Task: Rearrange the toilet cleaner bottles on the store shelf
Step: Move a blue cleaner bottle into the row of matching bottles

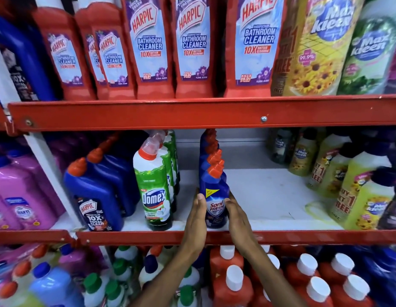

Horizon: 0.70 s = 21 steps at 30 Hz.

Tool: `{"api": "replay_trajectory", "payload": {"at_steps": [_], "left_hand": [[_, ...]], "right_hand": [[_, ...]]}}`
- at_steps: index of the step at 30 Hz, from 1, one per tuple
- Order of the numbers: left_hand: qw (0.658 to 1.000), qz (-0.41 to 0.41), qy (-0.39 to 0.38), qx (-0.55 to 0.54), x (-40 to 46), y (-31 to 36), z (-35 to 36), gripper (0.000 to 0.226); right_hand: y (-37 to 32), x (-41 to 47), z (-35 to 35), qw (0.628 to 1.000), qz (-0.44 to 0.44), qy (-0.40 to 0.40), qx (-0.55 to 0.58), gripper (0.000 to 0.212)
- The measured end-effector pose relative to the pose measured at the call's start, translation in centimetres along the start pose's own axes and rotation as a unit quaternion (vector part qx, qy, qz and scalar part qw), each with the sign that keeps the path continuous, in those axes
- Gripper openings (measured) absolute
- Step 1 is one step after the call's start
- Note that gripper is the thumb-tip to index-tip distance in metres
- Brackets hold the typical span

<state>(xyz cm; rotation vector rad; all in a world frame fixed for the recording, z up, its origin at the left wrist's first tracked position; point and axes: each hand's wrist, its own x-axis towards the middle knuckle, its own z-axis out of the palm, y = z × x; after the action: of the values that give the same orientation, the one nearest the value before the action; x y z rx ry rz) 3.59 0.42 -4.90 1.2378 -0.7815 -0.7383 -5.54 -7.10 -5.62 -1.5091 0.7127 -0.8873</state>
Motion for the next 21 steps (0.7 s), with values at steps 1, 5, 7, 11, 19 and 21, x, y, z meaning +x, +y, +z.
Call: {"api": "replay_trajectory", "payload": {"at_steps": [1, 5, 7, 11, 19, 21], "left_hand": [[1.000, -0.001, 0.000, -0.004, 0.1, -0.1, 0.0, 0.076], [1.000, 0.001, -0.002, -0.001, 0.3, -0.3, -0.2, 0.073], [1.000, -0.003, -0.008, -0.009, 0.2, -0.2, -0.2, 0.071], [1.000, 0.003, -0.017, -0.016, 0.0, 0.0, -0.2, 0.080], [0.990, 0.047, -0.004, 0.131, -0.6, 1.7, -2.2, 0.074], [0.982, 0.090, 0.003, 0.168, -1.5, 2.1, -3.7, 0.056]], "right_hand": [[0.1, 0.1, 0.0, 1.000, 0.003, -0.002, 0.001, 0.046], [0.3, 0.2, 0.0, 1.000, 0.004, -0.010, -0.008, 0.047], [0.3, 0.2, 0.0, 1.000, 0.002, -0.016, -0.014, 0.048], [0.2, 0.2, 0.0, 1.000, 0.001, -0.016, -0.027, 0.050], [-1.5, -2.9, 0.6, 0.981, -0.100, 0.165, 0.007, 0.046], [-1.9, -4.0, 1.1, 0.957, -0.160, 0.243, 0.000, 0.038]]}}
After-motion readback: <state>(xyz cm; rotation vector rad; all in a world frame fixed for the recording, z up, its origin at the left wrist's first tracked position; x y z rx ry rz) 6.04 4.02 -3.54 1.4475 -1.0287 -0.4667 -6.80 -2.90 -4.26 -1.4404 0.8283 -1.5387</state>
